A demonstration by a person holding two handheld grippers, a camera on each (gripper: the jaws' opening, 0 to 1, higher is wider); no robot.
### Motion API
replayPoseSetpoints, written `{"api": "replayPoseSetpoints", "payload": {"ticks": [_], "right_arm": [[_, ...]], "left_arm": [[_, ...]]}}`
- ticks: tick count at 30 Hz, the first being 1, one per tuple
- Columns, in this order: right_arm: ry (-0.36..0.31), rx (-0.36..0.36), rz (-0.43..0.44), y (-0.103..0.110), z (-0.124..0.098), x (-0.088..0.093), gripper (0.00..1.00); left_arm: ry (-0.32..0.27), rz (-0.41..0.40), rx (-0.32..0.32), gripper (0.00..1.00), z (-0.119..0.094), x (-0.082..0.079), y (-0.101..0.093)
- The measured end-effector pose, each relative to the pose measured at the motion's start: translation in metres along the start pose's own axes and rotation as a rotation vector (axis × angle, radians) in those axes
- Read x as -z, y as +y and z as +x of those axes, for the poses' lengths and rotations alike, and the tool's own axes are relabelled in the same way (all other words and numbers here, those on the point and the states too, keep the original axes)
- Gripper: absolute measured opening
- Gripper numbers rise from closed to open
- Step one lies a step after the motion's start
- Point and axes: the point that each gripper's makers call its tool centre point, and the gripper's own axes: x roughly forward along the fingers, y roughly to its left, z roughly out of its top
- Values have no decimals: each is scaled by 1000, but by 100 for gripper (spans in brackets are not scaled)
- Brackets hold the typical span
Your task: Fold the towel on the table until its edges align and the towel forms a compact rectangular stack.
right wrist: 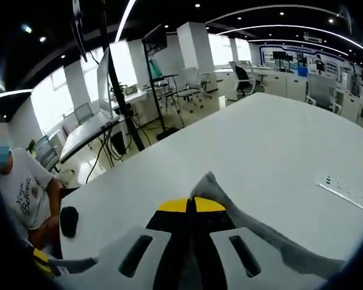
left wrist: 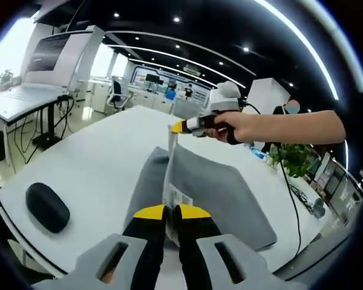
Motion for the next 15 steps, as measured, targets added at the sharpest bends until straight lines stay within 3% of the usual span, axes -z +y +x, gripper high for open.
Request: {"api": "replayPoseSetpoints", "payload": {"ticks": [15], "right_arm": [[37, 11, 15, -2, 22, 15, 0]], "left_arm": [[40, -51, -44, 7, 6, 22, 20]]}}
